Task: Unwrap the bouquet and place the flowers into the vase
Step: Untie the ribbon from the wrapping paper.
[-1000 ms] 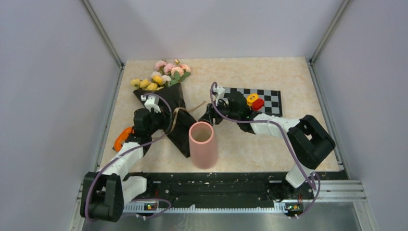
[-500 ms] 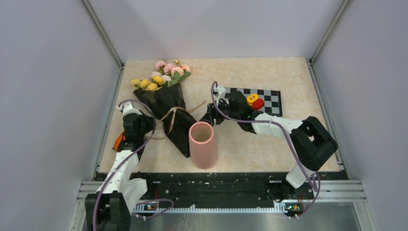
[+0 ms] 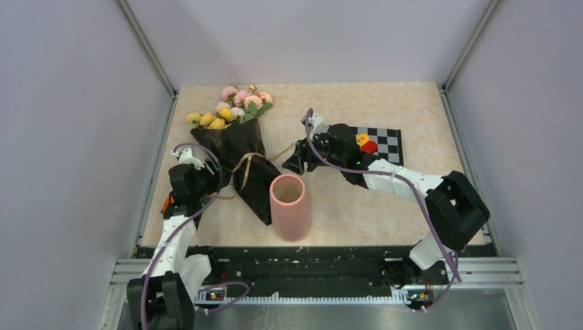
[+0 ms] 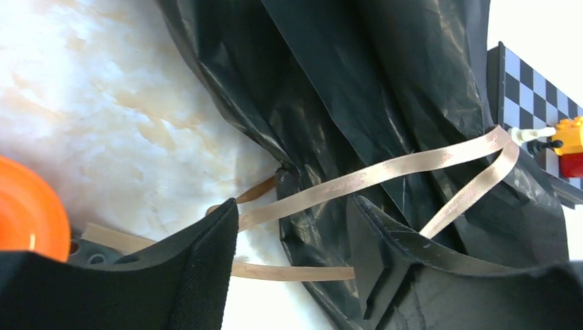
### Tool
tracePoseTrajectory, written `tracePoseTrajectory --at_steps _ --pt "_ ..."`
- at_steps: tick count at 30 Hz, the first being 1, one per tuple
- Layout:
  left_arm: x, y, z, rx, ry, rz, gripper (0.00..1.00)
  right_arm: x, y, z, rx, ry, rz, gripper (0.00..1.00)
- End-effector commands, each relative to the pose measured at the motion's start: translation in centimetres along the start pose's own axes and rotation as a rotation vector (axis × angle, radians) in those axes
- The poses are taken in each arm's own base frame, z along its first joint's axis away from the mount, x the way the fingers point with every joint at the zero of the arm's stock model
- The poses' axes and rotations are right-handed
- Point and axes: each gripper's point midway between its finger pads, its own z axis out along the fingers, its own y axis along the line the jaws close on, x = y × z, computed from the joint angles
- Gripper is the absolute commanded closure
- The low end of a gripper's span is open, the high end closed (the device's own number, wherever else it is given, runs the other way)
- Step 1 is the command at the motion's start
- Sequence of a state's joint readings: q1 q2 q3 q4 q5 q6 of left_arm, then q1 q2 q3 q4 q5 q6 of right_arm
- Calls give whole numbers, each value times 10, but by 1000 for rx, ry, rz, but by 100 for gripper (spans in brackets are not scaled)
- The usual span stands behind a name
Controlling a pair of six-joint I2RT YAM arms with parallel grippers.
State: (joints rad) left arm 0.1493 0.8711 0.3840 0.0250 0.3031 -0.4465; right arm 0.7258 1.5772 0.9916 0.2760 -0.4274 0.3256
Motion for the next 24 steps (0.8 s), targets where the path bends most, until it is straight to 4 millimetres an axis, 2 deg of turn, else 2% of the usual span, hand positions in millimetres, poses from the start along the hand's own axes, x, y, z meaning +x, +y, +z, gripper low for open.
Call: tracePoseTrajectory --at_steps 1,7,12,19,24 --pt "-12 -22 4 83 4 83 34 -32 19 -3 -43 -76 -41 44" --pt "-5 -16 11 54 43 96 29 -32 19 -7 -33 -80 -52 43" --pt "-3 -19 14 63 48 124 27 -29 17 -6 -32 -77 -52 43" --pt "2 -25 28 19 78 232 29 -28 17 -6 -33 -74 -51 43" --pt "-7 -29 36 -45 54 318 32 -28 16 -6 -31 -74 -53 43"
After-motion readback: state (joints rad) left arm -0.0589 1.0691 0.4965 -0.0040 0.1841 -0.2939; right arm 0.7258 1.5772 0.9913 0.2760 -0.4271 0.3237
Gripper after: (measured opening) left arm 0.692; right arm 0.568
